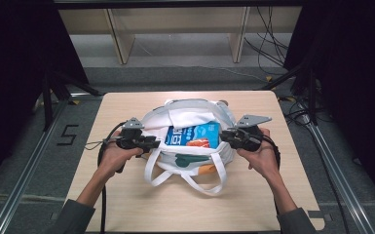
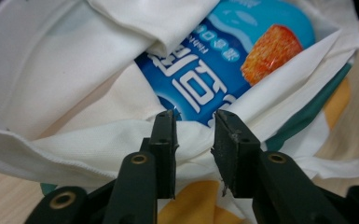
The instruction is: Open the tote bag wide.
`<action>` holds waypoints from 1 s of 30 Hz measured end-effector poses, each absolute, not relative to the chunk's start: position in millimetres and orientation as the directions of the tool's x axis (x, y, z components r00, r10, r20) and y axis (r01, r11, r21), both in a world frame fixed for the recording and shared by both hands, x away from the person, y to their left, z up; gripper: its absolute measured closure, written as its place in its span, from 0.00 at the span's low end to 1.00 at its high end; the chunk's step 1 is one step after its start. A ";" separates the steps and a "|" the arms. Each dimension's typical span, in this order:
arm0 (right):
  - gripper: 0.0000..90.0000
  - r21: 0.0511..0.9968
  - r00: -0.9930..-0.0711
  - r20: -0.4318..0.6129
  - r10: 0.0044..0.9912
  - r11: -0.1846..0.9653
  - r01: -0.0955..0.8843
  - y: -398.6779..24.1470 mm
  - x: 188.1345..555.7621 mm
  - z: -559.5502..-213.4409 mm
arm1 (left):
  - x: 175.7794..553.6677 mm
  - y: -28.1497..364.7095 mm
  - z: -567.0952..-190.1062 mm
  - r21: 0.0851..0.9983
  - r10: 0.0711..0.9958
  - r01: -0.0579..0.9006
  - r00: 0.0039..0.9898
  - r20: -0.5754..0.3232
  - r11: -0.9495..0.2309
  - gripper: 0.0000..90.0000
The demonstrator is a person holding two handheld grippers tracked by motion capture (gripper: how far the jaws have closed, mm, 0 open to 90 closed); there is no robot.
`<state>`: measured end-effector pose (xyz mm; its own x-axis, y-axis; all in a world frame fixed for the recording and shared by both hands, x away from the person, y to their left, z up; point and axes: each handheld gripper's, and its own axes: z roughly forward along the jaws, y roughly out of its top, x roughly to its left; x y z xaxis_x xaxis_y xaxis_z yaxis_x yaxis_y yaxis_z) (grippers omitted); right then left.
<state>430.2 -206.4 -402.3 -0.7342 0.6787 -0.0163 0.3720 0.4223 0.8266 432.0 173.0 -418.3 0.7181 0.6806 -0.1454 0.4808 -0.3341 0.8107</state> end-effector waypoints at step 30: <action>0.47 0.848 -0.656 0.035 0.754 0.325 0.419 -235.2 392.0 -400.2 | 378.3 192.2 -402.7 0.848 0.668 0.466 0.718 -0.197 -0.251 0.38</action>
<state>392.0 -235.2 -400.2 -0.6564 0.7536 0.0353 0.4189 0.3251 0.8478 378.3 192.2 -402.7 0.7180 0.6675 -0.1973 0.4663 -0.2509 0.8483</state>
